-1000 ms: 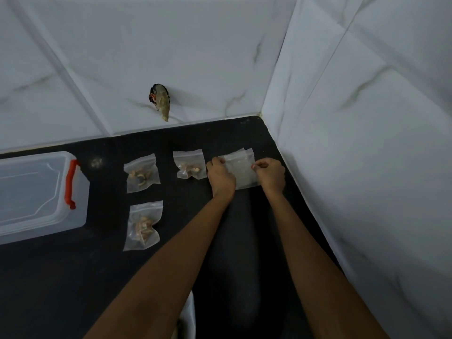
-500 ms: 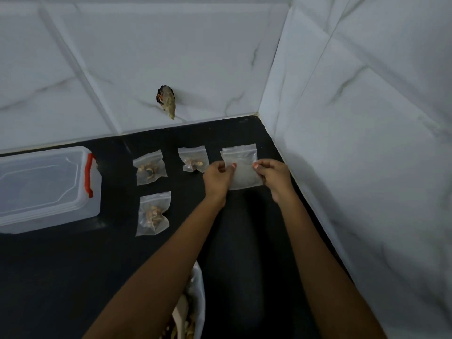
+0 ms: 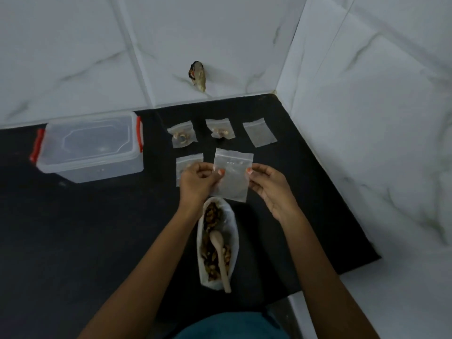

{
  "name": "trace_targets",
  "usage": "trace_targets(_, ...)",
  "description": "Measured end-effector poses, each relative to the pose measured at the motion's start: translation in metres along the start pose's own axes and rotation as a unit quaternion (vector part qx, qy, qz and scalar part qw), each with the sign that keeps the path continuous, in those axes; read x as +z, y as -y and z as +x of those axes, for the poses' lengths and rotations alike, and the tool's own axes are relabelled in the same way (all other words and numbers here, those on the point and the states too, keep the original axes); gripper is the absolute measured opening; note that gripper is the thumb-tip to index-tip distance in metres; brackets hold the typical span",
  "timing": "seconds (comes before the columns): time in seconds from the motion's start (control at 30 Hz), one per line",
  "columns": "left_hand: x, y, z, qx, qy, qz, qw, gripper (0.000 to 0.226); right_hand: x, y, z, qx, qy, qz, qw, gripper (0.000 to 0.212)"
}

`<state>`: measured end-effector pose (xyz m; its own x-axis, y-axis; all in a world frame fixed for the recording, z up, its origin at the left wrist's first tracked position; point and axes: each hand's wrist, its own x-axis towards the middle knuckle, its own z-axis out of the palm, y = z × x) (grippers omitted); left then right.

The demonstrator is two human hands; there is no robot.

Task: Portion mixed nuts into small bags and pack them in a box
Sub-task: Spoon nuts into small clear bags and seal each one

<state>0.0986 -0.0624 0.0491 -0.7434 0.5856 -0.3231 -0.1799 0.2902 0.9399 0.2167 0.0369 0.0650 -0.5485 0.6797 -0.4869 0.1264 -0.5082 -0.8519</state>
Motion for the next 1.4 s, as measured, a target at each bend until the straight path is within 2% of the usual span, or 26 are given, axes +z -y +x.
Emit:
trace_targets(0.1, -0.027, 0.006, -0.020, 0.026, 0.022, 0.023, 0.999, 0.014, 0.011, -0.009, -0.018, -0.014, 0.025, -0.023, 0.999, 0.016)
trace_targets(0.3, -0.072, 0.011, -0.048, 0.069, 0.099, 0.114, 0.986, 0.016, 0.032, -0.035, -0.046, -0.068, 0.061, -0.165, 0.982, 0.016)
trace_targets(0.47, -0.093, 0.017, -0.060, 0.100, 0.111, 0.189, 0.970, 0.018, 0.045, -0.056, -0.068, -0.051, 0.082, -0.212, 0.973, 0.012)
trace_targets(0.53, -0.095, 0.024, -0.065, 0.116, 0.078, 0.229, 0.963, 0.025, 0.049, -0.062, -0.075, -0.046, 0.079, -0.217, 0.972, 0.009)
trace_targets(0.63, -0.094, 0.036, -0.076, 0.195, -0.044, 0.285, 0.938, 0.033, 0.056, -0.070, -0.082, -0.044, 0.072, -0.226, 0.970, 0.007)
trace_targets(0.7, -0.092, 0.038, -0.089, 0.224, -0.067, 0.241, 0.942, 0.027, 0.060, -0.074, -0.084, -0.045, 0.066, -0.227, 0.971, 0.006)
trace_targets(0.77, -0.088, 0.037, -0.100, 0.189, -0.033, 0.160, 0.968, 0.018, 0.065, -0.076, -0.086, -0.044, 0.065, -0.226, 0.971, 0.004)
trace_targets(0.87, -0.085, 0.039, -0.105, 0.120, -0.006, 0.093, 0.988, 0.011, 0.072, -0.079, -0.090, -0.049, 0.071, -0.223, 0.971, 0.003)
trace_targets(0.93, -0.087, 0.040, -0.103, 0.083, 0.000, 0.047, 0.995, 0.005, 0.075, -0.080, -0.092, -0.048, 0.074, -0.228, 0.970, 0.004)
trace_targets(1.03, -0.093, 0.038, -0.104, 0.037, 0.045, -0.027, 0.998, 0.009, 0.078, -0.082, -0.093, -0.037, 0.073, -0.230, 0.970, 0.007)
trace_targets(1.13, -0.098, 0.036, -0.103, 0.001, 0.064, -0.085, 0.994, 0.012, 0.080, -0.085, -0.092, -0.019, 0.073, -0.174, 0.982, 0.009)
trace_targets(1.27, -0.102, 0.036, -0.099, 0.002, 0.041, -0.046, 0.998, 0.013, 0.082, -0.084, -0.090, -0.035, 0.060, -0.181, 0.981, 0.009)
trace_targets(1.4, -0.099, 0.038, -0.100, 0.074, -0.013, 0.091, 0.993, 0.008, 0.090, -0.086, -0.091, -0.164, 0.001, -0.290, 0.943, 0.004)
